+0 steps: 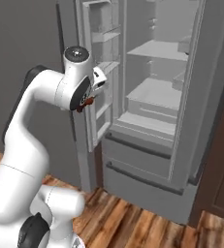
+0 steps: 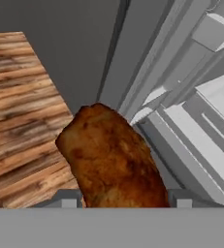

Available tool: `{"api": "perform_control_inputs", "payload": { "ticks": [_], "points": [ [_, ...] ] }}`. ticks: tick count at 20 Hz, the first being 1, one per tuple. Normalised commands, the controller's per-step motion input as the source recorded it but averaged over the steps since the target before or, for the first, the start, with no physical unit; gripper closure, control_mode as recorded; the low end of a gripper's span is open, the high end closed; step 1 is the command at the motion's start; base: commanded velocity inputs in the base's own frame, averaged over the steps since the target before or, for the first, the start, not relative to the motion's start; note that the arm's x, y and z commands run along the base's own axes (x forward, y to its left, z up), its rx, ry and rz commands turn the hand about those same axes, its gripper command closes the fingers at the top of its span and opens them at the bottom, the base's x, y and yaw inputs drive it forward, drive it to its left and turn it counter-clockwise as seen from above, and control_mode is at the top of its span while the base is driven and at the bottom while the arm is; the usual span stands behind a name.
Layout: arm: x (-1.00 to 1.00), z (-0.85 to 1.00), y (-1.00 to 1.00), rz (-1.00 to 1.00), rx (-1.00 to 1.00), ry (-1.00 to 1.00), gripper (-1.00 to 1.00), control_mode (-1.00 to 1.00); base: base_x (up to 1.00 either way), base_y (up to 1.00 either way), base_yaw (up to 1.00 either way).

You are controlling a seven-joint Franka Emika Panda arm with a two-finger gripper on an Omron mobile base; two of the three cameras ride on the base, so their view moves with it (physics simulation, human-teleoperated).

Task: Take the cheese, chicken drumstick, and onion from the fridge and place them on the plate on the dining counter to create an appetizer plate.

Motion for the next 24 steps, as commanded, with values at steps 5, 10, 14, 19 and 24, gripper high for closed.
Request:
{"api": "perform_control_inputs", "payload": {
  "ticks": [5, 10, 14, 19, 24],
  "points": [
    [0.00, 0.00, 0.00, 0.00, 0.00, 0.00, 1.00, 1.00, -0.82, 0.63, 0.57],
    [0.00, 0.00, 0.00, 0.00, 0.00, 0.00, 1.00, 1.00, -0.61, 0.73, 0.68],
    [0.00, 0.00, 0.00, 0.00, 0.00, 0.00, 1.00, 1.00, -0.34, 0.80, 0.69],
    [0.00, 0.00, 0.00, 0.00, 0.00, 0.00, 1.00, 1.00, -0.04, 0.60, 0.70],
    [0.00, 0.00, 0.00, 0.00, 0.00, 0.00, 1.00, 1.00, 0.60, 0.09, 0.72]
  ]
}}
